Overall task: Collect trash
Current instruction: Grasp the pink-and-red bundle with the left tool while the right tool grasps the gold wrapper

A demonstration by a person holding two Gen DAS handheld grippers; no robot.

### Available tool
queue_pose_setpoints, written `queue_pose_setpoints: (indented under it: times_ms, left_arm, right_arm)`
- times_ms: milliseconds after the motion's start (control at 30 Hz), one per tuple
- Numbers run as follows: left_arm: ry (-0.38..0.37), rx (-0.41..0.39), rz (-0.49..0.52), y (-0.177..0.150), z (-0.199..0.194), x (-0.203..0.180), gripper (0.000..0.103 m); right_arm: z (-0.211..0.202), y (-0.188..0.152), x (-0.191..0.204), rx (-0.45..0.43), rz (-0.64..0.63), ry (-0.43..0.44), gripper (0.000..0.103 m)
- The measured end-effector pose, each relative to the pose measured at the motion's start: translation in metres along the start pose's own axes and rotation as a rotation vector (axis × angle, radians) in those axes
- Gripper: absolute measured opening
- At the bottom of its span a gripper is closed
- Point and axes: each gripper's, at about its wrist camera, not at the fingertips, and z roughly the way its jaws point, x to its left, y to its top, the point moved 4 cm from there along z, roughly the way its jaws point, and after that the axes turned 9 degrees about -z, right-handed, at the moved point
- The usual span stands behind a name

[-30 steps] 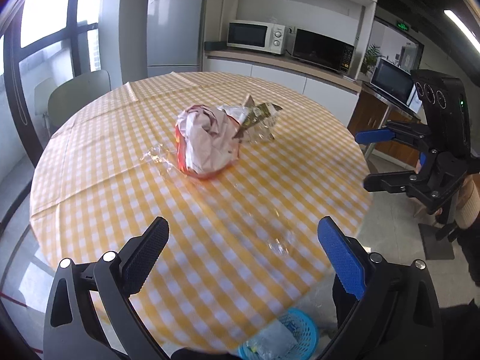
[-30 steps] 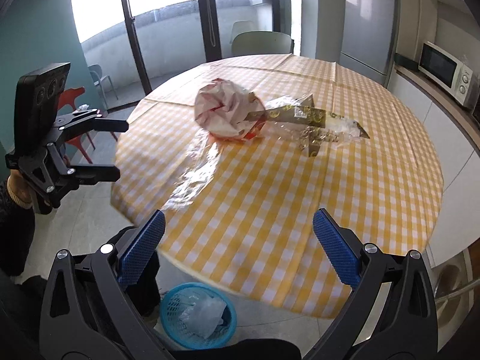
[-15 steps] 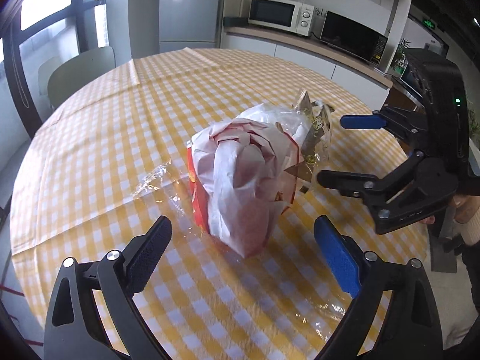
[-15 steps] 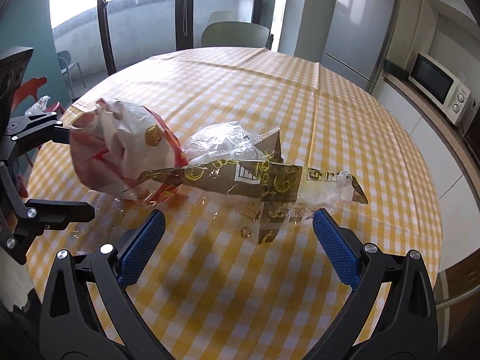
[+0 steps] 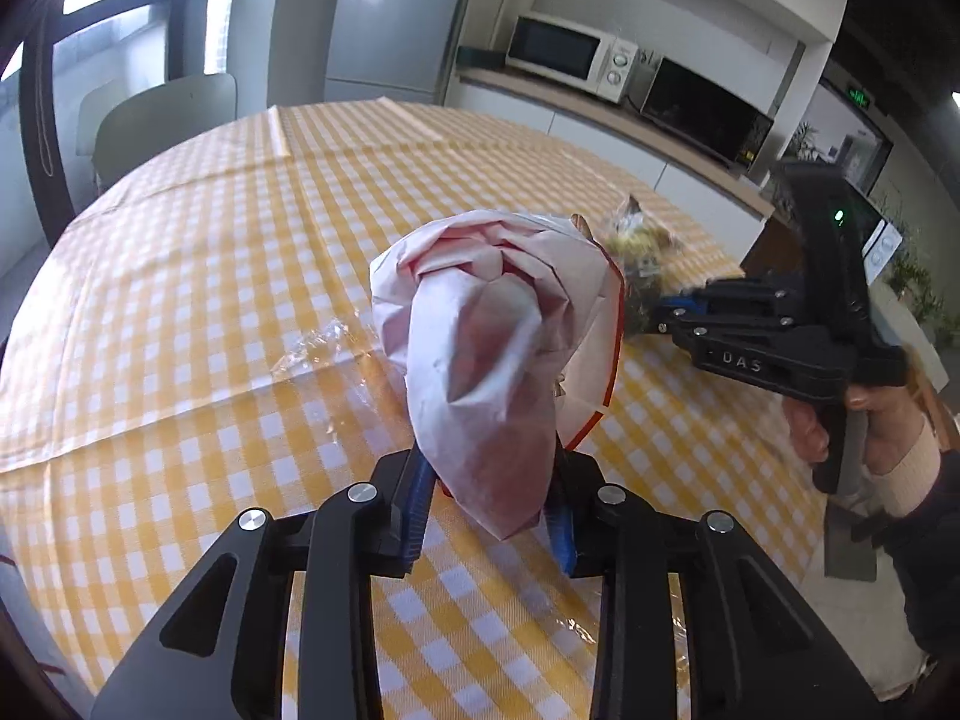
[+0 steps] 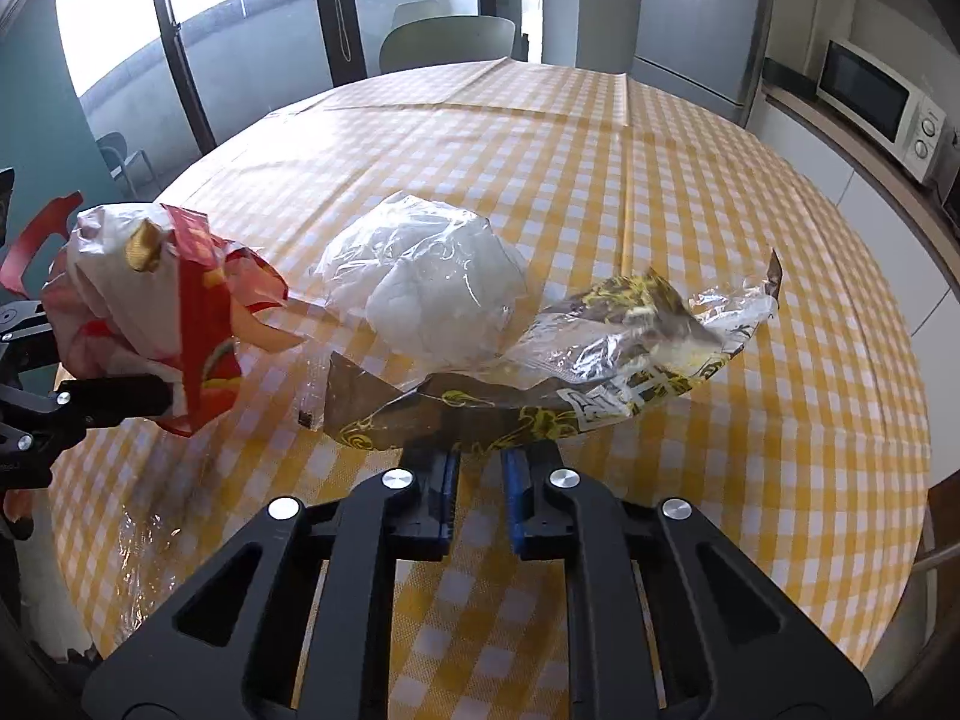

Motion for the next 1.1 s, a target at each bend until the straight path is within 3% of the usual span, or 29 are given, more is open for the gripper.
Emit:
queue_pose_setpoints:
  times_ms: [267, 367, 433, 567, 867, 1033, 1100]
  left_arm:
    - [-0.007, -0.068, -0.035, -0.013, -0.053, 0.01, 0.031]
    - [0.013, -0.089, -0.033, -0.016, -0.064, 0.011, 0.031]
    - [0.018, -0.091, -0.038, -0.021, -0.07, 0.012, 0.031]
    - [0.023, -0.093, -0.046, -0.026, -0.076, 0.018, 0.031]
    - [0.023, -0.095, -0.051, -0.028, -0.084, 0.023, 0.031]
    - [0.023, -0.09, -0.062, -0.028, -0.08, 0.025, 0.031]
    - [0.023, -0.087, -0.062, -0.03, -0.079, 0.026, 0.031]
  right_arm:
    - [-0.024, -0.008, 0.008, -0.045, 0.006, -0.006, 0.0]
    - [-0.023, -0.007, -0.003, -0.044, 0.1, 0.017, 0.001]
    - [-0.019, -0.009, -0.015, -0.032, 0.2, 0.072, 0.011]
    - [-0.017, -0.007, -0.028, -0.053, 0.283, 0.078, 0.057]
    - [-0.02, -0.003, -0.043, -0.114, 0.422, 0.217, 0.074]
    - [-0.02, -0.006, -0.048, -0.134, 0.488, 0.279, 0.076]
    - [-0.022, -0.004, -0.055, -0.139, 0.51, 0.267, 0.078]
